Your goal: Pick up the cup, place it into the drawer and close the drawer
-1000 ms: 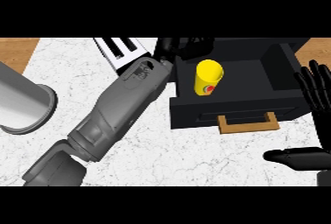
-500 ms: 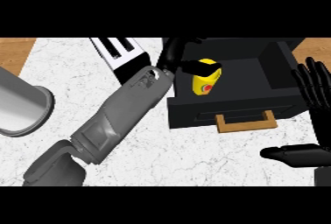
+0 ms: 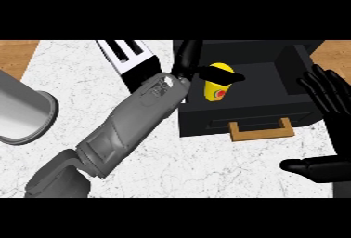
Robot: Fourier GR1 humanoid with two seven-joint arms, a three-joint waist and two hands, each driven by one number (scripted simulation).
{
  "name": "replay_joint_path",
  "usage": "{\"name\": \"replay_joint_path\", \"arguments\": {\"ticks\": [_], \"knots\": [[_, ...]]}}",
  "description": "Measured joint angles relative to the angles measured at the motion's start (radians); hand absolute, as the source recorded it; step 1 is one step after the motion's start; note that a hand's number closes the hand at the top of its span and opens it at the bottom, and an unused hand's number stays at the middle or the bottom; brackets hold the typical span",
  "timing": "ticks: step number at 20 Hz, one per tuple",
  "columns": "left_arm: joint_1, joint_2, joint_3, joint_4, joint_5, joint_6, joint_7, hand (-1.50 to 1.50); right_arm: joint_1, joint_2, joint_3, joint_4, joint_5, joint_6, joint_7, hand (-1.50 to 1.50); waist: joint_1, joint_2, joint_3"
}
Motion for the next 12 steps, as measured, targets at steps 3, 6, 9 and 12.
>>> {"name": "replay_joint_path", "arguments": {"ticks": [3,6,9,12], "knots": [[-0.004,0.000,0.010,-0.037,0.031,0.015,-0.022,-1.50,0.005,-0.014,0.009,-0.032,-0.026,0.026,0.024,1.50,0.014,-0.004,0.000],[-0.008,0.000,0.031,-0.052,0.042,0.022,-0.033,-1.50,0.034,-0.055,0.002,-0.052,-0.015,0.072,0.010,1.50,0.032,-0.009,-0.001],[-0.010,0.018,0.067,-0.068,0.050,0.006,-0.026,-1.50,0.068,-0.085,0.028,-0.097,0.042,0.098,0.014,1.50,0.051,-0.013,-0.001],[-0.007,0.041,0.102,-0.097,0.056,0.003,0.001,-1.50,0.104,-0.105,0.054,-0.147,0.095,0.112,0.037,1.50,0.063,-0.017,-0.001]]}}
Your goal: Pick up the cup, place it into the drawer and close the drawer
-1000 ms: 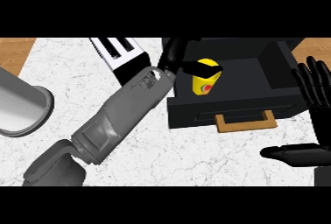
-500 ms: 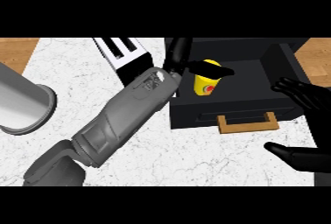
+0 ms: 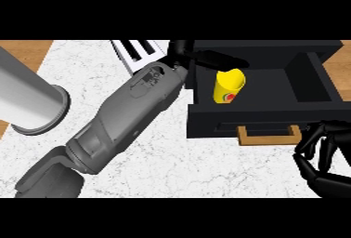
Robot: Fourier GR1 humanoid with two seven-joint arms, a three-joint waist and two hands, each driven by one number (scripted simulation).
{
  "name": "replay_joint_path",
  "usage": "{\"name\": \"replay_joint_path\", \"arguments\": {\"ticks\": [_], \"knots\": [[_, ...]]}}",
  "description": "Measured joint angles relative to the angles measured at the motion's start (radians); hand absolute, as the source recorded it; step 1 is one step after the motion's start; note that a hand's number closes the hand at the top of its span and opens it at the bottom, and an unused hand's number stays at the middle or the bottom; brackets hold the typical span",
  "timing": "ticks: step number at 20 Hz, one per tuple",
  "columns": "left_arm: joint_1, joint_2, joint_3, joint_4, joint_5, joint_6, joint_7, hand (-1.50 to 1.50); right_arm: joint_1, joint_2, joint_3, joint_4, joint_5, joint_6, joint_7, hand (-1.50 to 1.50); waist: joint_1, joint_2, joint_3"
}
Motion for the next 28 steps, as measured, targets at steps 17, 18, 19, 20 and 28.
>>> {"name": "replay_joint_path", "arguments": {"ticks": [17,18,19,20,28], "knots": [[0.323,0.291,0.099,-0.430,0.000,-0.081,0.124,-1.50,-0.096,0.013,0.186,0.168,0.520,-0.154,-0.044,1.50,0.050,-0.002,0.000],[0.342,0.303,0.105,-0.446,0.002,-0.091,0.124,-1.50,-0.104,0.016,0.214,0.194,0.564,-0.169,-0.057,1.50,0.050,-0.002,0.000],[0.354,0.318,0.111,-0.467,0.002,-0.092,0.135,-1.50,-0.113,0.011,0.229,0.229,0.604,-0.184,-0.073,1.50,0.052,-0.002,0.000],[0.375,0.337,0.117,-0.488,0.008,-0.105,0.142,-1.50,-0.119,0.001,0.244,0.259,0.645,-0.198,-0.090,1.50,0.055,-0.002,0.000],[0.576,0.439,0.164,-0.664,0.025,-0.162,0.131,-1.50,-0.241,0.013,0.364,0.575,0.931,-0.351,-0.162,1.50,0.064,0.001,0.000]]}}
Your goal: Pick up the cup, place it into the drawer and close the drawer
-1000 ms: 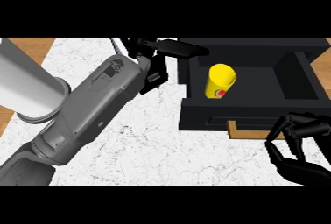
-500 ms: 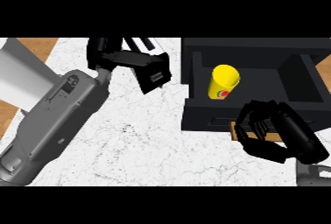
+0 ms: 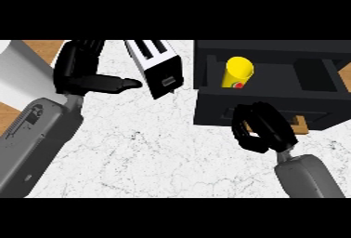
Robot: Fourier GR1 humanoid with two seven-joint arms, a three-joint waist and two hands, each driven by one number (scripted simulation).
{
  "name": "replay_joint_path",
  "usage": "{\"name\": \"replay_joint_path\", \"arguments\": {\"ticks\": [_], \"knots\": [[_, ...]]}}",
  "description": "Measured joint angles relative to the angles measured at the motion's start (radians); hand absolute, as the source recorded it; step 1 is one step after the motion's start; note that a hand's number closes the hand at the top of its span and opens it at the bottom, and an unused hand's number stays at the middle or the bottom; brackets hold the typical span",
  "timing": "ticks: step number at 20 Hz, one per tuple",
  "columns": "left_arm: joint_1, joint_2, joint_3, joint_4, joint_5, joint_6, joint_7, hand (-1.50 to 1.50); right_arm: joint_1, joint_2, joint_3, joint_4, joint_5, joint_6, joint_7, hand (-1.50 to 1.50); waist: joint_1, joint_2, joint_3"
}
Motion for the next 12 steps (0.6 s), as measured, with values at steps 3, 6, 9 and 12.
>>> {"name": "replay_joint_path", "arguments": {"ticks": [3,6,9,12], "knots": [[0.071,0.035,0.029,-0.039,0.004,-0.033,-0.008,-1.50,-0.064,0.029,0.007,0.167,0.062,-0.078,-0.041,1.50,-0.005,0.002,0.000],[0.139,0.061,0.056,-0.082,0.005,-0.063,-0.022,-1.50,-0.163,0.051,-0.027,0.350,0.079,-0.127,-0.089,1.50,-0.006,0.004,0.000],[0.190,0.078,0.080,-0.108,0.008,-0.098,-0.031,-1.50,-0.283,0.066,-0.072,0.529,0.084,-0.167,-0.135,1.50,-0.004,0.004,-0.001],[0.221,0.091,0.105,-0.123,0.011,-0.126,-0.036,-1.50,-0.384,0.071,-0.118,0.691,0.076,-0.201,-0.193,1.50,0.001,0.004,-0.003]]}}
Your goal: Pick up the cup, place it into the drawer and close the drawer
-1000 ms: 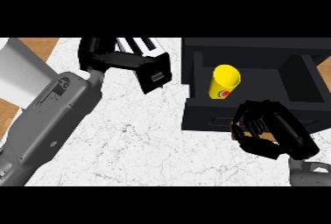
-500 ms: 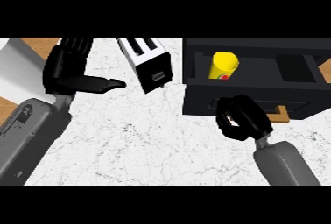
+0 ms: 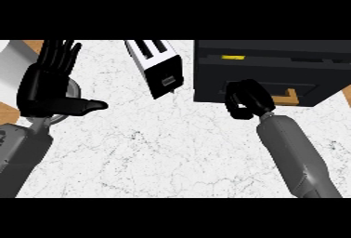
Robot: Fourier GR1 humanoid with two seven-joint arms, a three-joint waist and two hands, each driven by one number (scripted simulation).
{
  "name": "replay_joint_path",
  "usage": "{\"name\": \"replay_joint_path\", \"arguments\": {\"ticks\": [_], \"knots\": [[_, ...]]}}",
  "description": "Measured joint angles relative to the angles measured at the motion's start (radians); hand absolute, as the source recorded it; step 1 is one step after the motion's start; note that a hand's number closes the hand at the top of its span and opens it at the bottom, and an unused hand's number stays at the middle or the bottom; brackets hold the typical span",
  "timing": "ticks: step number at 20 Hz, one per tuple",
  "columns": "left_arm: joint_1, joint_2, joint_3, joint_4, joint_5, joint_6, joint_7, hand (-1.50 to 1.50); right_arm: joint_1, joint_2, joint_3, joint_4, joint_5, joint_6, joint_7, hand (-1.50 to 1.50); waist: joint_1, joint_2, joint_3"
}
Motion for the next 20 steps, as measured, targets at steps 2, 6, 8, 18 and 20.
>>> {"name": "replay_joint_path", "arguments": {"ticks": [2,6,8,18,20], "knots": [[0.018,0.005,0.012,-0.001,0.001,-0.022,-0.009,-1.50,-0.067,-0.002,-0.026,0.102,-0.002,-0.008,-0.025,1.50,0.004,0.003,0.000],[0.037,-0.001,0.018,-0.003,-0.012,-0.035,-0.020,-1.50,-0.177,-0.011,-0.072,0.267,-0.011,-0.004,-0.062,1.50,0.013,0.007,0.000],[0.037,0.000,0.025,-0.003,-0.006,-0.051,-0.016,-1.50,-0.200,-0.015,-0.088,0.319,-0.024,0.015,-0.093,1.50,0.017,0.008,0.002],[0.041,-0.022,0.013,-0.003,-0.008,-0.103,-0.023,-1.50,-0.236,-0.051,-0.142,0.422,-0.087,0.117,-0.229,1.50,0.042,0.003,-0.002],[0.038,-0.024,0.013,0.001,-0.007,-0.108,-0.020,-1.50,-0.236,-0.053,-0.152,0.427,-0.096,0.116,-0.247,1.50,0.044,0.005,-0.003]]}}
